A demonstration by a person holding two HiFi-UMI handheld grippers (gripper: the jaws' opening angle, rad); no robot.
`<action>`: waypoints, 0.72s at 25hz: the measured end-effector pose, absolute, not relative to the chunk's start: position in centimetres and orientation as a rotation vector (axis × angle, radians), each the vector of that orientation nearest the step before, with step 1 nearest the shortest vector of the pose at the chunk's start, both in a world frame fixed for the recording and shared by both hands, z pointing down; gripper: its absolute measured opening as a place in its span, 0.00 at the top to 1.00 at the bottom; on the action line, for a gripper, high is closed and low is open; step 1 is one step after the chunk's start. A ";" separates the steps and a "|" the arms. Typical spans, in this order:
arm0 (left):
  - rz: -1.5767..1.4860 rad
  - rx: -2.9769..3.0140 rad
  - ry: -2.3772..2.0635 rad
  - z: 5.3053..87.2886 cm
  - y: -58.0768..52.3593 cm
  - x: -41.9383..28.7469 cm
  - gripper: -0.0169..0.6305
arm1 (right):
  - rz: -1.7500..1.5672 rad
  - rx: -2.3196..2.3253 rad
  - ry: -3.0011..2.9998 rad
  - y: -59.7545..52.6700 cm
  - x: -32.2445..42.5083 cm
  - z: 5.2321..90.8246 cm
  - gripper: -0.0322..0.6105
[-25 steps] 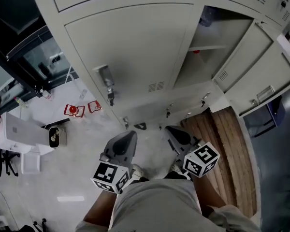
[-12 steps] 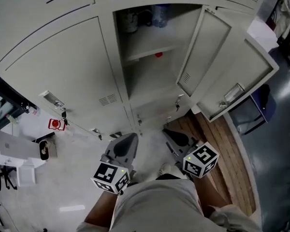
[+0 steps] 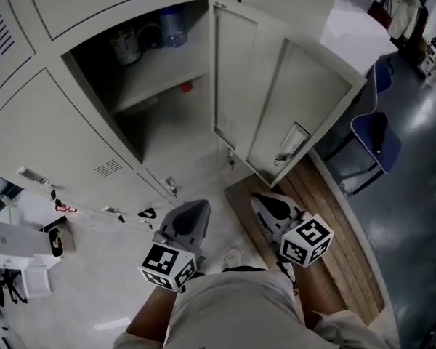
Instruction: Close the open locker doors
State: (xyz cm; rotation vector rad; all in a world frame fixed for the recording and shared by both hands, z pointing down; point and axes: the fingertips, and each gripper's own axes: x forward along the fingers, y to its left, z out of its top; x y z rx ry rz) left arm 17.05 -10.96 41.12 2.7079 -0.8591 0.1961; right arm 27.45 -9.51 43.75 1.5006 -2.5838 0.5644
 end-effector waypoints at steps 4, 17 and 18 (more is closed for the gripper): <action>0.212 2.727 -0.808 41.2 -10.3 20.7 0.95 | 0.577 1.586 -2.543 -8.6 32.2 44.1 0.91; 0.268 2.732 -0.818 41.4 -9.9 23.3 0.95 | 0.559 1.705 -2.493 -9.6 40.1 44.2 0.91; 0.269 2.728 -0.829 41.5 -10.0 23.0 0.95 | 0.554 1.703 -2.496 -10.0 40.2 44.2 0.91</action>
